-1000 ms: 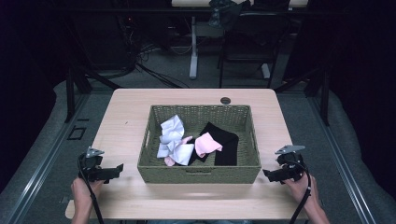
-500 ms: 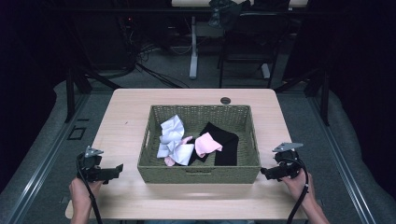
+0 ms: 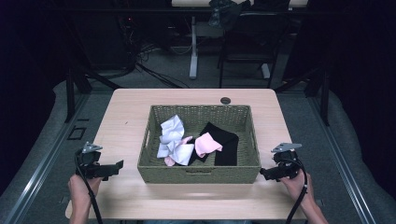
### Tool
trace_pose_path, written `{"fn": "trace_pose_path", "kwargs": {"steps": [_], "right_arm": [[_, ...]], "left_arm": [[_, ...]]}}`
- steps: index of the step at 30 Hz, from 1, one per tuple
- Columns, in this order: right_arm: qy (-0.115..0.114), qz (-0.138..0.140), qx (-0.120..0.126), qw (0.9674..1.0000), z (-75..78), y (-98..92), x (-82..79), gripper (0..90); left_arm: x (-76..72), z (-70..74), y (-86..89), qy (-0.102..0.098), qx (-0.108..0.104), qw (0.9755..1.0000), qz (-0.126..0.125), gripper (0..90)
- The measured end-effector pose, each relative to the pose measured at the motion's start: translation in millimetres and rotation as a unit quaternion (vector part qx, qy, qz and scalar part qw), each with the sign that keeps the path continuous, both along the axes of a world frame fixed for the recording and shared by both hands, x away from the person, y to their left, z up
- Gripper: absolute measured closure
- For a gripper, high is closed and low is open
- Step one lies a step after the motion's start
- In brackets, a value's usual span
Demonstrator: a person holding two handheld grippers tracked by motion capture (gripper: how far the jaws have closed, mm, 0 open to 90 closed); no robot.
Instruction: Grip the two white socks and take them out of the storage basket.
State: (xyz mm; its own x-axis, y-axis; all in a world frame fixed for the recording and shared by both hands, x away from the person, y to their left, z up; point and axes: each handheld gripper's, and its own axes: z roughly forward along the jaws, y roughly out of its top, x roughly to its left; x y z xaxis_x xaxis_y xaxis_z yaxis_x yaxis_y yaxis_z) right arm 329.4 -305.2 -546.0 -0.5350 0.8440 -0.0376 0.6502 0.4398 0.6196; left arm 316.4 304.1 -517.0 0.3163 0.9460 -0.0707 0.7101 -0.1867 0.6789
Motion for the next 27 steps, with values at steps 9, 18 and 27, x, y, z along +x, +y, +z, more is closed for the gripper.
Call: {"fn": "trace_pose_path", "kwargs": {"steps": [9, 18, 27], "right_arm": [[-0.005, -0.006, -0.006, 0.9999, 2.5, -1.8, -4.8, 2.0], [-0.006, -0.005, -0.008, 0.9999, 1.7, -1.2, -4.0, 1.9], [0.001, -0.002, -0.008, 1.0000, 0.4, -1.1, -3.4, 1.9]], "left_arm": [[2.2, 25.4, -3.3, -0.020, -0.050, 0.9985, -0.012, 0.1], [24.9, 59.7, -22.1, -0.018, -0.057, 0.9971, -0.046, 0.1], [57.0, 81.8, -55.1, -0.011, -0.043, 0.9954, -0.085, 0.1]]}}
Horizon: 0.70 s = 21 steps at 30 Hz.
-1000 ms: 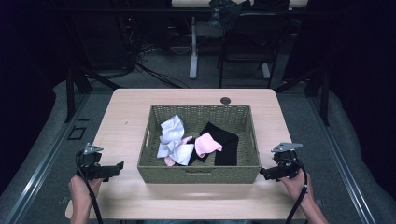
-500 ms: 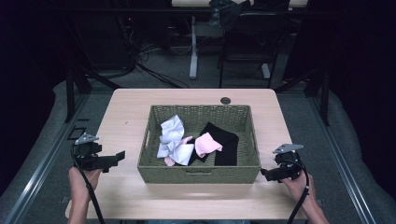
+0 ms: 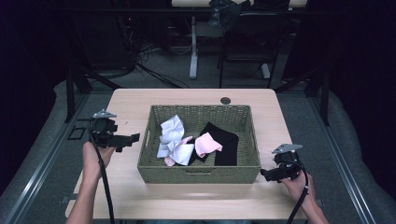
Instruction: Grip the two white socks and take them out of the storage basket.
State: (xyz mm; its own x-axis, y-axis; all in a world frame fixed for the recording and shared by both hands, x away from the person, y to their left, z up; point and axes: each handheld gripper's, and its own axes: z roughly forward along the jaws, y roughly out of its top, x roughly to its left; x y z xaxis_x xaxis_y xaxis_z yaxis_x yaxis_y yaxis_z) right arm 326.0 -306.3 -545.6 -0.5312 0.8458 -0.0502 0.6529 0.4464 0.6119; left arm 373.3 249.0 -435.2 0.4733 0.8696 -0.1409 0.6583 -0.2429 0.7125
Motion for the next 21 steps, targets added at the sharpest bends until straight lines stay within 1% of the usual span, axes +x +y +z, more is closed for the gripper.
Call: {"fn": "trace_pose_path", "kwargs": {"steps": [4, 5, 6, 8, 10, 14, 16, 17, 21], "right_arm": [[-0.001, 0.002, 0.001, 1.0000, 0.1, 1.3, -0.4, 2.0], [0.000, 0.003, -0.004, 1.0000, 0.1, 0.7, -0.1, 2.0], [0.003, 0.003, 0.001, 1.0000, -0.8, 0.3, 0.2, 2.0], [0.005, 0.000, 0.002, 1.0000, -2.0, -1.0, 1.5, 2.0], [0.007, 0.001, 0.007, 1.0000, -2.0, -1.4, 2.5, 2.0], [0.002, 0.006, -0.001, 1.0000, 0.1, 1.4, 1.0, 2.0], [0.004, 0.006, 0.003, 1.0000, -0.4, 2.0, 0.5, 2.0], [0.006, 0.007, 0.001, 1.0000, -0.4, 1.0, 0.6, 2.0], [0.010, 0.002, 0.006, 0.9999, -2.2, -1.9, 2.8, 2.0]], "left_arm": [[12.1, 6.8, -17.6, 0.009, 0.011, 0.9997, -0.018, 0.1], [15.5, 8.2, -21.6, 0.010, 0.016, 0.9996, -0.022, 0.1], [19.0, 9.4, -25.8, 0.013, 0.021, 0.9993, -0.027, 0.1], [26.0, 10.5, -33.8, 0.015, 0.028, 0.9990, -0.032, 0.1], [32.1, 9.9, -40.8, 0.020, 0.030, 0.9987, -0.036, 0.1], [46.5, 4.2, -57.7, 0.033, 0.041, 0.9973, -0.051, 0.6], [54.2, 0.0, -66.2, 0.043, 0.048, 0.9961, -0.062, 1.2], [57.0, -1.7, -69.6, 0.046, 0.050, 0.9956, -0.064, 1.2], [65.9, -7.9, -80.6, 0.053, 0.055, 0.9946, -0.070, 1.0]]}}
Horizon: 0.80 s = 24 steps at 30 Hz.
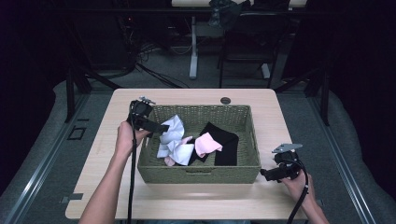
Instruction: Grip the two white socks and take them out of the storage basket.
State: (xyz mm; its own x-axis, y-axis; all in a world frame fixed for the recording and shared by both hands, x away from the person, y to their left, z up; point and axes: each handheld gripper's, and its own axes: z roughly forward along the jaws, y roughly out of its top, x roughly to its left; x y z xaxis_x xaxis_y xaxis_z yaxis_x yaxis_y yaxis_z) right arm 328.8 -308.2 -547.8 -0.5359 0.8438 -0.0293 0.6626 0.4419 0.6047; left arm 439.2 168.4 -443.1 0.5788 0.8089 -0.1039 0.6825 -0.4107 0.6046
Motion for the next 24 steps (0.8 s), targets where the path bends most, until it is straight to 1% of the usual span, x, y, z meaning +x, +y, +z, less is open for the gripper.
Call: {"fn": "trace_pose_path", "kwargs": {"steps": [2, 5, 6, 7, 8, 9, 10, 11, 12, 13, 17, 19, 20, 24], "right_arm": [[-0.001, 0.000, 0.001, 1.0000, 0.0, 0.4, 0.1, 2.0], [-0.003, 0.004, -0.004, 1.0000, 0.6, 3.5, -1.2, 2.0], [-0.004, 0.006, -0.003, 1.0000, 0.3, 4.1, -1.5, 2.0], [-0.003, 0.007, -0.005, 1.0000, 0.4, 4.2, -1.9, 2.0], [-0.002, 0.005, -0.007, 1.0000, 0.3, 2.9, -2.2, 2.0], [-0.002, 0.005, -0.007, 1.0000, 0.3, 2.9, -2.2, 2.0], [0.000, 0.003, -0.003, 1.0000, -0.2, 1.2, -2.0, 2.1], [0.000, 0.003, -0.003, 1.0000, -0.2, 1.2, -2.0, 2.1], [-0.001, 0.002, -0.003, 1.0000, -0.1, 0.3, -1.6, 2.1], [-0.001, 0.002, -0.003, 1.0000, -0.1, 0.3, -1.6, 2.1], [-0.003, 0.004, -0.006, 1.0000, 0.6, 2.4, -3.2, 2.1], [-0.002, 0.006, -0.008, 0.9999, 1.0, 1.8, -3.9, 2.1], [-0.001, 0.006, -0.005, 1.0000, 0.9, 1.1, -4.3, 2.1], [0.000, 0.000, -0.003, 1.0000, 2.0, -2.0, -5.5, 2.1]], "left_arm": [[4.5, -3.4, -5.7, 0.006, 0.005, 1.0000, -0.006, 0.9], [9.8, -5.9, -14.5, 0.014, 0.015, 0.9997, -0.013, 1.0], [12.1, -6.0, -18.6, 0.016, 0.021, 0.9995, -0.017, 1.6], [13.9, -6.0, -22.2, 0.017, 0.027, 0.9993, -0.020, 4.1], [15.8, -5.8, -25.9, 0.018, 0.035, 0.9989, -0.025, 10.0], [17.9, -5.5, -29.3, 0.021, 0.042, 0.9985, -0.030, 10.0], [22.5, -6.2, -35.8, 0.025, 0.053, 0.9977, -0.035, 14.2], [22.5, -6.2, -35.8, 0.025, 0.053, 0.9977, -0.035, 15.3], [24.8, -7.1, -39.0, 0.028, 0.060, 0.9972, -0.037, 16.3], [27.2, -8.2, -42.1, 0.031, 0.066, 0.9967, -0.036, 16.3], [36.6, -14.7, -52.1, 0.052, 0.080, 0.9950, -0.031, 20.9], [40.8, -18.2, -56.4, 0.063, 0.091, 0.9935, -0.028, 21.3], [43.0, -19.5, -58.2, 0.068, 0.099, 0.9924, -0.027, 21.6], [50.9, -28.1, -63.2, 0.084, 0.114, 0.9898, -0.016, 23.0]]}}
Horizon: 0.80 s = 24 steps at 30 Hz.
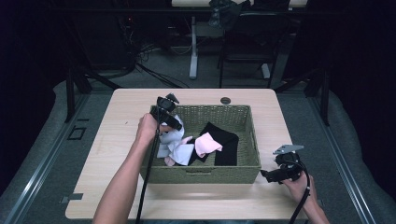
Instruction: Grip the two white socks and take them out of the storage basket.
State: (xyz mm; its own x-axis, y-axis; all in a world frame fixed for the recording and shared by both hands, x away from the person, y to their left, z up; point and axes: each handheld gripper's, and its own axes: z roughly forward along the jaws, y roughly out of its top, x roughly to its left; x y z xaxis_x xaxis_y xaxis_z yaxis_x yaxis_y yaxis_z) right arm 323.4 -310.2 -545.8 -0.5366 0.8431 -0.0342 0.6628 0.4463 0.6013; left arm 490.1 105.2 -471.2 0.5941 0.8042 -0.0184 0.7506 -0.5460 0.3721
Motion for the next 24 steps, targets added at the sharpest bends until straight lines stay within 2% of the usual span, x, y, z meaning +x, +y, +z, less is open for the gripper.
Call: {"fn": "trace_pose_path", "kwargs": {"steps": [4, 6, 8, 12, 14, 18, 24], "right_arm": [[-0.005, 0.001, 0.001, 1.0000, 0.1, 0.9, -0.7, 2.1], [-0.003, 0.002, 0.000, 1.0000, 0.1, 1.2, -0.7, 2.1], [-0.001, 0.001, 0.000, 1.0000, 0.5, 1.4, -0.7, 2.1], [-0.004, 0.004, -0.002, 1.0000, 0.9, 1.8, -0.1, 2.1], [-0.003, 0.005, -0.004, 1.0000, 1.0, 2.7, 0.5, 2.1], [-0.001, 0.006, -0.001, 1.0000, 0.3, 3.5, 1.2, 2.1], [-0.002, 0.004, -0.003, 1.0000, 0.0, 2.7, 0.9, 2.1]], "left_arm": [[4.0, -6.1, -1.0, 0.018, 0.011, 0.9998, 0.007, 26.7], [5.2, -7.7, -1.6, 0.021, 0.019, 0.9995, 0.012, 29.4], [6.0, -10.2, -1.7, 0.028, 0.019, 0.9994, 0.012, 33.7], [6.6, -13.7, -0.3, 0.035, 0.019, 0.9991, 0.016, 48.7], [5.4, -13.9, 0.3, 0.031, 0.017, 0.9993, 0.016, 62.9], [1.0, -11.0, 2.9, 0.016, 0.015, 0.9997, 0.007, 82.4], [-5.9, -0.9, 7.1, 0.002, 0.013, 0.9999, -0.003, 85.6]]}}
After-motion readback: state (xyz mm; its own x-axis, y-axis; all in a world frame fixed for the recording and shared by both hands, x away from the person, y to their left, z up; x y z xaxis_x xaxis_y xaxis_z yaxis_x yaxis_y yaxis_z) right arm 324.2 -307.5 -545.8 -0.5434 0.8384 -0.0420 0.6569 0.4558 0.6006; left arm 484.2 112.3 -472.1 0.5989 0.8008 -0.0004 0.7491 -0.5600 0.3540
